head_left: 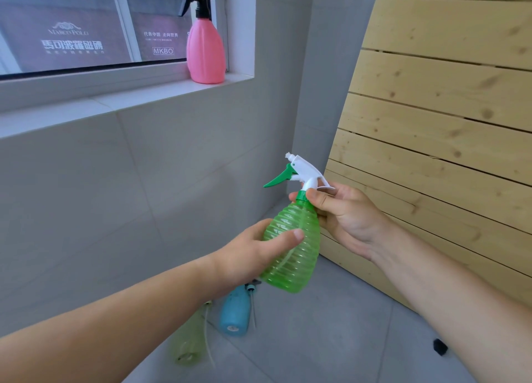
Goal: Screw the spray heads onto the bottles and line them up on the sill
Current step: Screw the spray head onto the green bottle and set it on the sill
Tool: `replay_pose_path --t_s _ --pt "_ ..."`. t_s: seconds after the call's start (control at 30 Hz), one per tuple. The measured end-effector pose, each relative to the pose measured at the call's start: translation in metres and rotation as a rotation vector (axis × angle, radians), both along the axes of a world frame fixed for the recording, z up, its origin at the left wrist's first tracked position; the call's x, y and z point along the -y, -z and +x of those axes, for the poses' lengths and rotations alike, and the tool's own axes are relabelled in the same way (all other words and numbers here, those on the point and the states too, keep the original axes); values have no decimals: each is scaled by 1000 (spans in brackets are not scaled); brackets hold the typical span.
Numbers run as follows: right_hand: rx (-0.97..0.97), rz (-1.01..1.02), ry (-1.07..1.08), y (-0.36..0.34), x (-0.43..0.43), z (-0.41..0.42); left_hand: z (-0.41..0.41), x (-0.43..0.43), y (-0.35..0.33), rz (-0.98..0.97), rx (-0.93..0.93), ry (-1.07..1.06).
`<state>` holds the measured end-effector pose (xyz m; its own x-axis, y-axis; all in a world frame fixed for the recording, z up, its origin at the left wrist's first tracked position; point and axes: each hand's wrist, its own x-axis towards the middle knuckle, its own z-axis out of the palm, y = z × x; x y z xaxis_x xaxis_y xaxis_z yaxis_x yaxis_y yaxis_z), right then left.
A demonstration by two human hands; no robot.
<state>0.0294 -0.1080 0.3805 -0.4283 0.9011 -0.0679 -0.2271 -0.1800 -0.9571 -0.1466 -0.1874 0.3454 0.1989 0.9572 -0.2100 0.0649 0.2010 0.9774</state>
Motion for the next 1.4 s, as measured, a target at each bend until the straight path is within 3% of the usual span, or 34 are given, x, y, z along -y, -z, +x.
replay_pose_path --t_s 0.17,0.4,0.6,0.77,0.93,1.03,1.4 --pt "52 66 81 0 -1 -4 2 -5 2 59 -52 -96" --pt "26 2 95 6 1 -7 -4 -10 3 59 -138 -165" --pt "362 184 -51 7 18 -19 -18 -17 -16 119 13 -286" --pt "282 307 -80 -13 15 -53 -44 -24 -41 207 34 -328" --pt "203 413 -118 -52 -10 -102 -88 -40 -87 318 -82 -390" --pt "205 475 -101 -81 -39 -142 -120 -58 -120 375 -195 -471" --pt "262 605 -3 -139 -119 -253 -212 -120 -188 397 -298 -698"
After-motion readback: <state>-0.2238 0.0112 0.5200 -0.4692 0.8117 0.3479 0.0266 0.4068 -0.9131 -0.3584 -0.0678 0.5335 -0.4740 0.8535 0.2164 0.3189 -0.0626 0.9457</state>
